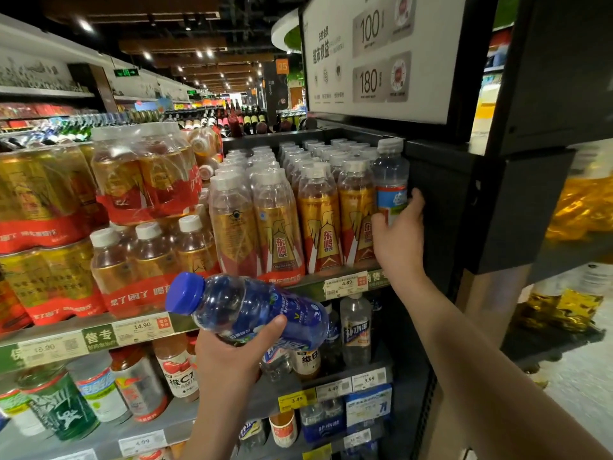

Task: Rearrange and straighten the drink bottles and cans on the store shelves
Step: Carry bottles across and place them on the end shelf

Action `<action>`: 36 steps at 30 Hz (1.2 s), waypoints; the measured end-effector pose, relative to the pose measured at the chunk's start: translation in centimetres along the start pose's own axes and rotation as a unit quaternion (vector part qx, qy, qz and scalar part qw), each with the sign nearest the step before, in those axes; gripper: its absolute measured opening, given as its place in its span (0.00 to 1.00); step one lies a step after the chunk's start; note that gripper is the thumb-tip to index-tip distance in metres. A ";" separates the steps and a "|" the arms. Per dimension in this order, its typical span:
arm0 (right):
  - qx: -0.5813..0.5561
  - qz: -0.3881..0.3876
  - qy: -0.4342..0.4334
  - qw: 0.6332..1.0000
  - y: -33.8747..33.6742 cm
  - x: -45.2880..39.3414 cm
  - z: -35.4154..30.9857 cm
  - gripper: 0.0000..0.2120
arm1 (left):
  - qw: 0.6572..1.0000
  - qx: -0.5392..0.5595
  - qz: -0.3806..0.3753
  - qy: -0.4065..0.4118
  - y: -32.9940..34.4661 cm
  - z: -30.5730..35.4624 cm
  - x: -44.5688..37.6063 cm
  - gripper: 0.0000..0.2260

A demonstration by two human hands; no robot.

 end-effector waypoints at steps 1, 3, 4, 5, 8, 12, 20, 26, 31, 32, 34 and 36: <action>0.000 -0.006 0.013 1.000 0.0 -0.3 0.0 0.36 | 1.000 0.000 -0.001 -0.001 -0.1 0.1 0.0 0.29; 0.032 -0.005 0.019 0.999 0.0 -0.8 -0.1 0.37 | 1.000 -0.002 -0.002 -0.001 -0.2 0.1 0.0 0.26; 0.051 0.000 0.016 0.999 0.1 -1.0 -0.2 0.37 | 1.000 -0.002 -0.001 -0.001 -0.3 0.2 0.0 0.24; 0.068 0.005 0.009 0.998 0.3 -1.1 -0.2 0.35 | 1.000 0.000 0.000 -0.001 -0.4 0.2 0.0 0.22; 0.099 0.023 -0.020 0.995 0.8 -1.0 -0.3 0.27 | 1.000 0.008 0.002 -0.001 -0.7 0.3 0.2 0.19; 0.047 0.009 -0.001 0.999 0.9 -0.9 -0.5 0.24 | 1.000 0.021 0.001 0.001 -1.0 0.3 0.4 0.18; 0.077 -0.052 0.041 0.995 0.0 -2.7 -0.2 0.29 | 1.000 0.013 -0.007 0.002 -1.9 0.0 0.5 0.23; 0.134 -0.073 0.035 0.988 0.1 -3.0 -0.4 0.26 | 1.000 0.010 -0.003 0.001 -1.9 -0.5 0.4 0.26; 0.094 -0.065 0.023 0.993 -0.5 -2.5 0.2 0.27 | 1.000 0.001 -0.012 0.010 -1.7 -0.4 0.5 0.22; 0.094 -0.060 0.023 0.994 -0.6 -2.4 0.2 0.28 | 1.000 0.001 -0.012 0.009 -1.6 -0.5 0.5 0.24; 0.108 -0.051 0.014 0.993 -0.8 -2.2 0.2 0.33 | 1.000 0.005 -0.014 0.004 -1.4 -0.7 0.6 0.28; 0.144 -0.039 -0.008 0.989 -0.7 -1.8 0.0 0.37 | 1.000 0.010 -0.018 -0.002 -1.1 -0.9 0.7 0.30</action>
Point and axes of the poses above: each hand's wrist, its own x-axis away from the middle knuckle, its own y-axis out of the palm, z = x × y, the point moved 3 cm from there along -x, towards the middle knuckle, and after that the axes turned 1 degree about z, right-handed, at the moved point
